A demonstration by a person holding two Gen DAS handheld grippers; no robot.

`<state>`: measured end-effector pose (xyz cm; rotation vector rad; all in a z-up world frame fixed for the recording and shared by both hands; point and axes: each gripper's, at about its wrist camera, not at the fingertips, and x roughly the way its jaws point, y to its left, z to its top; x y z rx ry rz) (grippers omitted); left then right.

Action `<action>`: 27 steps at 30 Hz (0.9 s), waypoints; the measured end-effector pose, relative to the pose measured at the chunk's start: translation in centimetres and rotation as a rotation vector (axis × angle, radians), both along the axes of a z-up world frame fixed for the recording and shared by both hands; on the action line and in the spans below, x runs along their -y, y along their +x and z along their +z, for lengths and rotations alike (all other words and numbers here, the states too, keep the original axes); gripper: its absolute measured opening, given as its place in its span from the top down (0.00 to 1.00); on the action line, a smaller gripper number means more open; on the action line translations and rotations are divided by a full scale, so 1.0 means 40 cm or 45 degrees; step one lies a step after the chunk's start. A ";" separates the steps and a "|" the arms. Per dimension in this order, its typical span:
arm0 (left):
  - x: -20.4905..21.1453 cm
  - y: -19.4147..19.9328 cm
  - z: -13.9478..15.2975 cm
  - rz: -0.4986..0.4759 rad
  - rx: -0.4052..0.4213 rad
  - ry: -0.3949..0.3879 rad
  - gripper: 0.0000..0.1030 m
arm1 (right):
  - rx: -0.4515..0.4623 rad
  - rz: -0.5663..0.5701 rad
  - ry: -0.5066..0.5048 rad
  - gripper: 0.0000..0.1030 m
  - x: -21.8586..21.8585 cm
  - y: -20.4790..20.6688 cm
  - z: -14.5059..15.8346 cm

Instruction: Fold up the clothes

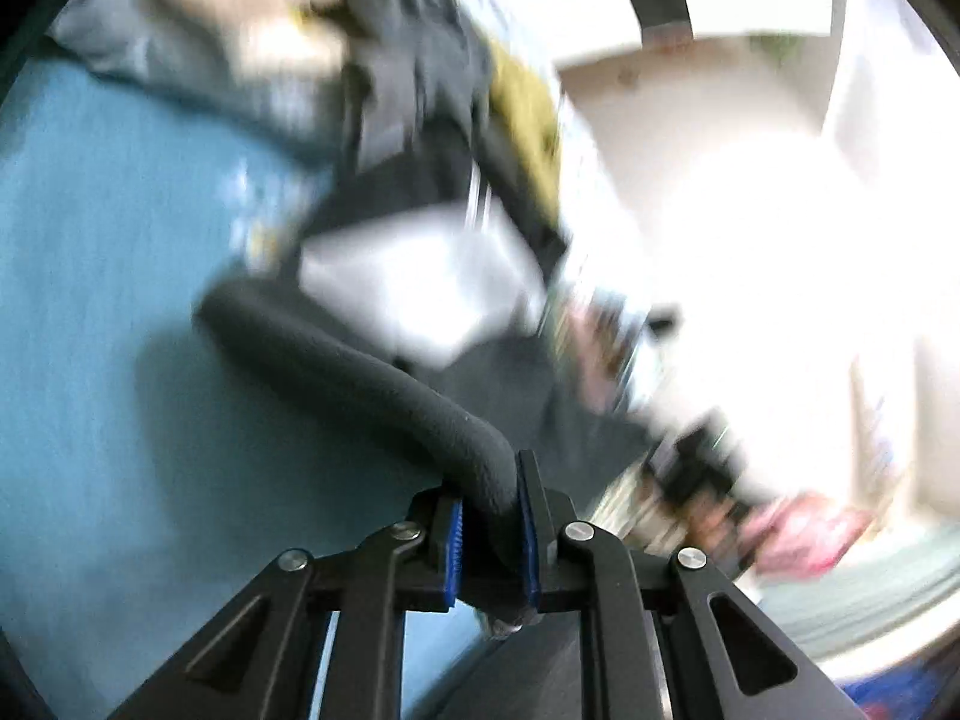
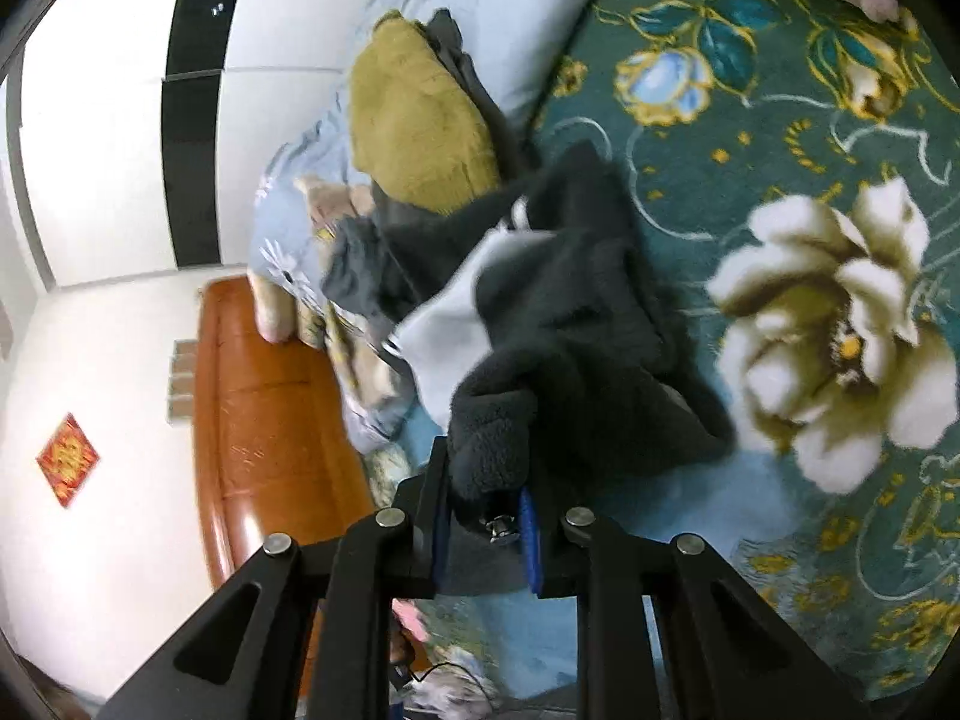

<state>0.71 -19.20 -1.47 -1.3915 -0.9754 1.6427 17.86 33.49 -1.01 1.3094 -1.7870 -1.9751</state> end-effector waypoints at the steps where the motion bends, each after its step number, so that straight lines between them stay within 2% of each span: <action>1: 0.002 -0.056 -0.004 0.062 0.013 0.031 0.85 | 0.000 -0.039 -0.025 0.81 -0.014 -0.016 -0.007; 4: -0.037 -0.216 -0.046 0.209 0.054 0.045 0.85 | 0.048 -0.189 -0.078 0.81 -0.056 -0.079 -0.057; 7: -0.094 -0.322 -0.120 0.300 0.175 -0.013 0.85 | 0.099 -0.322 -0.114 0.81 -0.083 -0.130 -0.104; 11: -0.117 -0.376 -0.186 0.350 0.298 -0.018 0.85 | 0.133 -0.417 -0.120 0.81 -0.094 -0.154 -0.132; 13: -0.121 -0.388 -0.197 0.339 0.321 -0.015 0.84 | 0.133 -0.425 -0.109 0.79 -0.101 -0.157 -0.137; 14: -0.120 -0.389 -0.193 0.327 0.318 -0.002 0.76 | 0.129 -0.423 -0.105 0.79 -0.107 -0.159 -0.137; 15: -0.117 -0.389 -0.184 0.315 0.309 0.021 0.61 | 0.126 -0.419 -0.102 0.78 -0.115 -0.160 -0.134; 16: -0.115 -0.386 -0.171 0.299 0.287 0.050 0.53 | 0.119 -0.416 -0.100 0.75 -0.115 -0.162 -0.133; 17: -0.112 -0.377 -0.150 0.279 0.250 0.081 0.40 | 0.105 -0.413 -0.094 0.73 -0.114 -0.164 -0.129; 18: -0.109 -0.363 -0.126 0.256 0.212 0.108 0.36 | 0.091 -0.410 -0.089 0.69 -0.113 -0.165 -0.125; 19: -0.106 -0.349 -0.102 0.233 0.173 0.136 0.34 | 0.070 -0.408 -0.084 0.62 -0.113 -0.167 -0.118; 20: -0.099 -0.333 -0.081 0.217 0.133 0.140 0.30 | 0.029 -0.405 -0.082 0.60 -0.115 -0.167 -0.106; 22: -0.076 -0.297 -0.042 0.192 0.050 0.108 0.27 | -0.036 -0.394 -0.055 0.49 -0.119 -0.164 -0.083; 23: -0.063 -0.277 -0.028 0.188 0.008 0.061 0.27 | -0.045 -0.379 -0.016 0.49 -0.122 -0.157 -0.071; 25: -0.039 -0.227 -0.029 0.205 -0.049 -0.112 0.26 | -0.004 -0.335 0.073 0.49 -0.122 -0.145 -0.062; 27: -0.025 -0.171 -0.078 0.214 0.010 -0.200 0.26 | 0.124 -0.238 0.194 0.49 -0.109 -0.126 -0.077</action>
